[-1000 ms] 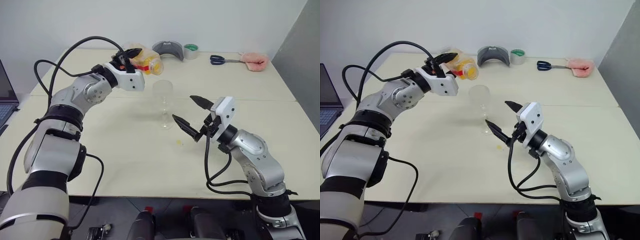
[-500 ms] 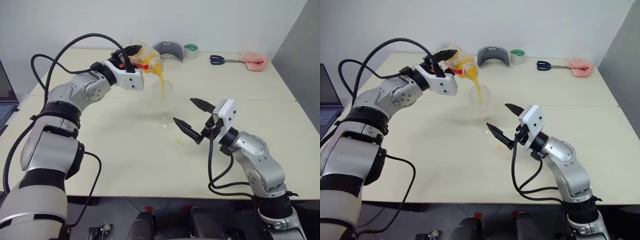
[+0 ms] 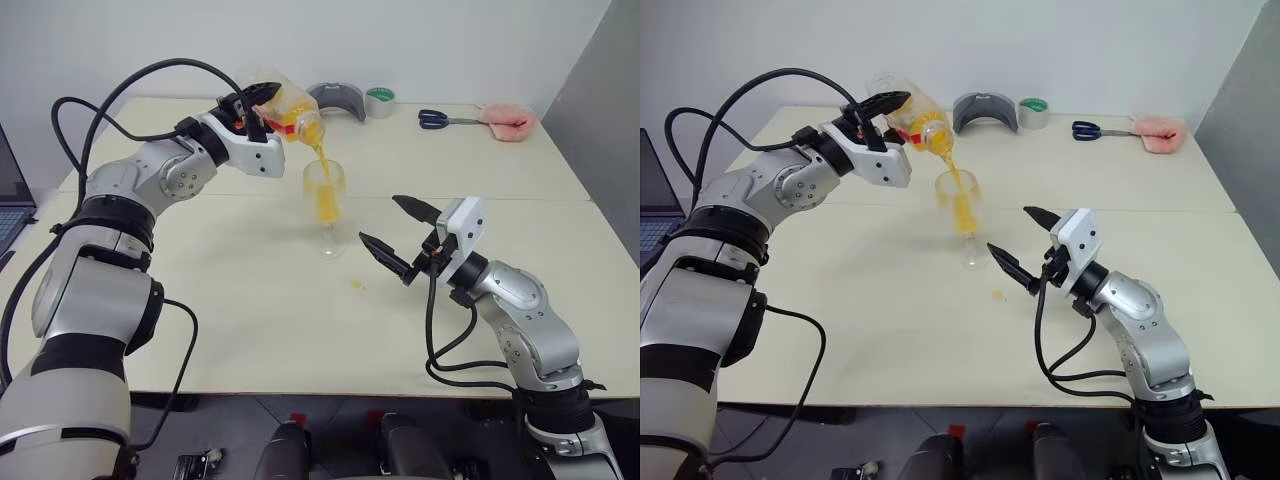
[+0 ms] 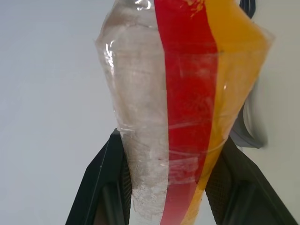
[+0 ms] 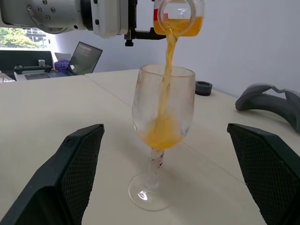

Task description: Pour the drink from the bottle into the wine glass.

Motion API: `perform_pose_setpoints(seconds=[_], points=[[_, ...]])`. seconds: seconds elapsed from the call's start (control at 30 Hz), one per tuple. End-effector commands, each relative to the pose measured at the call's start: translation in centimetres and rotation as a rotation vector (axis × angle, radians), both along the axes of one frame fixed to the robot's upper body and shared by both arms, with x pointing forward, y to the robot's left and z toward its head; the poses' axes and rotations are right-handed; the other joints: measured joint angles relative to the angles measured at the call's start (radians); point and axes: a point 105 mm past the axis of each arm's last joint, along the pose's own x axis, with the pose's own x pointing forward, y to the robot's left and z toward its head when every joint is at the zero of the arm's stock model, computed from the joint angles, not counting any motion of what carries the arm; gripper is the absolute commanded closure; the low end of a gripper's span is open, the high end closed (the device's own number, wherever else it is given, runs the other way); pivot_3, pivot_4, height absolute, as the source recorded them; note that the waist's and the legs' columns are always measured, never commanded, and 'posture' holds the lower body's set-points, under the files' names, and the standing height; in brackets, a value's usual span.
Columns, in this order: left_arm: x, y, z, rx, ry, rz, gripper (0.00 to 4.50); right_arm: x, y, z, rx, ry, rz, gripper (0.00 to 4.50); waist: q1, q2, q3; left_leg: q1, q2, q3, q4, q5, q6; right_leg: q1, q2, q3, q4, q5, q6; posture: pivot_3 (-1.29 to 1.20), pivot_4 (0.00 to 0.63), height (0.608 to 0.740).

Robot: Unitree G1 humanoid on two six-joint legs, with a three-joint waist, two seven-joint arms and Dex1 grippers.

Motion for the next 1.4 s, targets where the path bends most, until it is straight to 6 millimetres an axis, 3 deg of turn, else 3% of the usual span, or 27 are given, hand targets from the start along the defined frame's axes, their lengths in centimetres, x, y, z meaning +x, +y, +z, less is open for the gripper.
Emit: perform_pose_setpoints(seconds=[0.03, 1.4], points=[[-0.37, 0.34, 2.62, -0.024, -0.080, 0.004, 2.81, -0.65, 0.17, 1.34, 0.012, -0.052, 0.026, 0.00, 0.000, 0.000, 0.000, 0.000, 0.000, 0.000, 0.000, 0.000, 0.000, 0.000, 0.000, 0.000, 0.000, 0.000, 0.000, 0.00, 0.150, 0.740], [-0.33, 0.69, 2.65, 0.026, -0.127, 0.024, 2.81, -1.20, 1.08, 0.62, 0.019, -0.020, 0.064, 0.00, -0.008, 0.000, 0.000, 0.000, 0.000, 0.001, 0.000, 0.000, 0.000, -0.001, 0.000, 0.001, 0.002, 0.000, 0.000, 0.00, 0.150, 0.740]])
